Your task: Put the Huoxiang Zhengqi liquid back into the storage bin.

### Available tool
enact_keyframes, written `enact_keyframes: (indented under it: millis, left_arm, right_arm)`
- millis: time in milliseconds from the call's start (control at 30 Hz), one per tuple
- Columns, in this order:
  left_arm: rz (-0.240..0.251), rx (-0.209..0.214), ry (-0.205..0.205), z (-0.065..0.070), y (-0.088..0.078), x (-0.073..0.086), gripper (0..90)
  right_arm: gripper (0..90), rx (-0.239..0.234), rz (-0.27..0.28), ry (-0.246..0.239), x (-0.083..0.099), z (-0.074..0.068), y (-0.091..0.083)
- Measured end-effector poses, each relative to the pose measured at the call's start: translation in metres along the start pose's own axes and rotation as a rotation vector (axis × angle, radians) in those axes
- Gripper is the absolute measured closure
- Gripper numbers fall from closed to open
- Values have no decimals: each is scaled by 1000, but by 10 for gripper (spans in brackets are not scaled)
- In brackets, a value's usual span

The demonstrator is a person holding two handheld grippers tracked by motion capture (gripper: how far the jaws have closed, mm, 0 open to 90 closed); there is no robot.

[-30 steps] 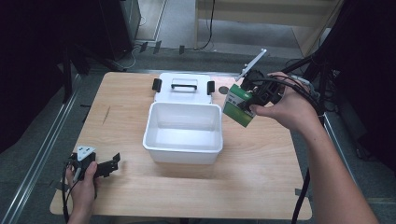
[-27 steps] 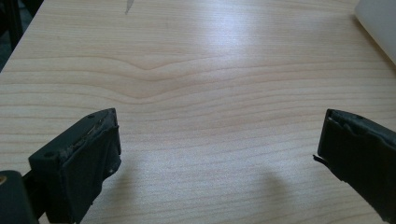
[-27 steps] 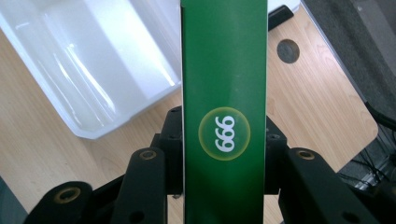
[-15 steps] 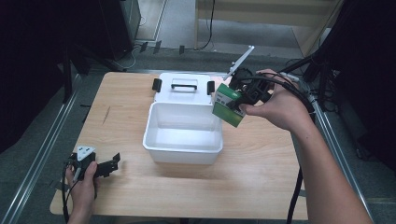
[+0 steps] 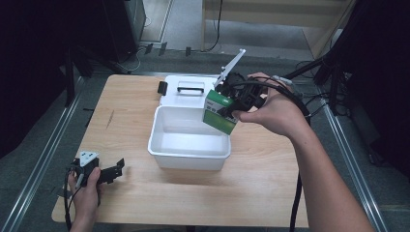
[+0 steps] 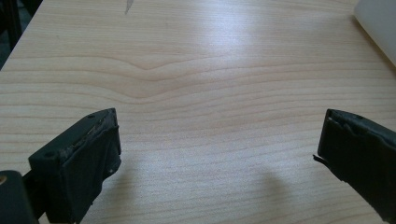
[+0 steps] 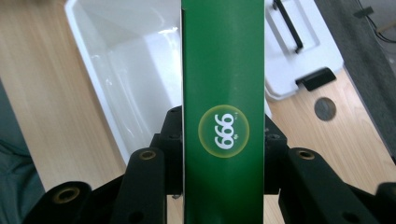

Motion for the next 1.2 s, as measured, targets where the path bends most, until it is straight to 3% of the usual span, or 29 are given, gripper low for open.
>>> enact_keyframes:
  millis: [300, 500, 1200]
  left_arm:
    - [-1, 1, 0, 0, 0, 0, 0]
    - [3, 2, -2, 0, 0, 0, 0]
    - [1, 1, 0, 0, 0, 0, 0]
  right_arm:
    - [642, -35, 5, -97, -6, -9, 18]
    - [642, -56, 4, -201, -1, -13, 35]
    - [638, -131, -3, -242, 17, -16, 74]
Point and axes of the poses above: each handheld gripper's, and its own axes: y roughly forward along the jaws, x roughly out of its underside, z roughly to its right, the point moved 9 cm from there along y, roughly forward along the jaws, and after that the axes turned 13 degrees about -y, right-handed, at the moved point
